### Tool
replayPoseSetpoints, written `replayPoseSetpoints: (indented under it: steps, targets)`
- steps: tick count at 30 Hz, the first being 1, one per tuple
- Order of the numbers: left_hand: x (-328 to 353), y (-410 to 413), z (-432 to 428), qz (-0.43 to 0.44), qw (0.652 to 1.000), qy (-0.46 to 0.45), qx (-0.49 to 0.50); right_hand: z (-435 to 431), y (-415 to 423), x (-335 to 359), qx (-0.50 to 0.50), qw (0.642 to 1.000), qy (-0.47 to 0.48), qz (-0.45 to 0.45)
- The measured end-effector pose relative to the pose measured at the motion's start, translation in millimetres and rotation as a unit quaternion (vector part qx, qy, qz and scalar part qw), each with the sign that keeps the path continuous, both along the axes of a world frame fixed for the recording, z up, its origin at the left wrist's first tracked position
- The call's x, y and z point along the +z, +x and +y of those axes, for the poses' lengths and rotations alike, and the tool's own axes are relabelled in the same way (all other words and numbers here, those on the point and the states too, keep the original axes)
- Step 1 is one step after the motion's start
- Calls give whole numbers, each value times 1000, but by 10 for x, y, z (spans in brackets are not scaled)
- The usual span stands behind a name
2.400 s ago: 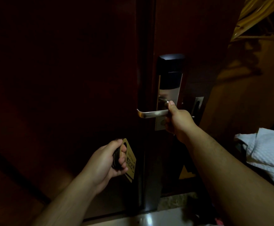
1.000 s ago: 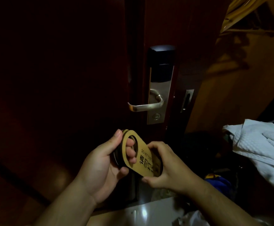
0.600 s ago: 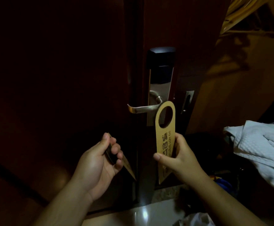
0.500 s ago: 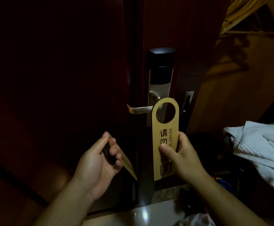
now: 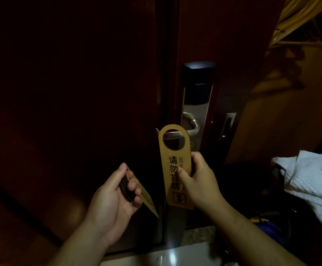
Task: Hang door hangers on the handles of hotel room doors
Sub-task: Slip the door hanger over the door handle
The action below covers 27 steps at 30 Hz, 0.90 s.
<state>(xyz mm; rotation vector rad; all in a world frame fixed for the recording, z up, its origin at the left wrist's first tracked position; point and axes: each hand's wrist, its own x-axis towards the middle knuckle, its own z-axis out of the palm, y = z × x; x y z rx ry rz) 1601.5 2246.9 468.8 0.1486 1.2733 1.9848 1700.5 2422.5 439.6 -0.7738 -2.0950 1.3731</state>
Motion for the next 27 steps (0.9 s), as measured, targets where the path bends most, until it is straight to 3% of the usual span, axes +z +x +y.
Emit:
replayPoseSetpoints:
  steps: [13, 23, 27]
  targets:
    - [2, -97, -139, 23, 1000, -7, -12, -9, -324, -24, -73, 995, 68, -4]
    - [48, -59, -70, 70, 995, -29, -65, 404, -159, -49, -141, 989, -38, -8]
    - [64, -70, -52, 129, 973, -109, -159, 532, -111, -7, -131, 990, -51, -28]
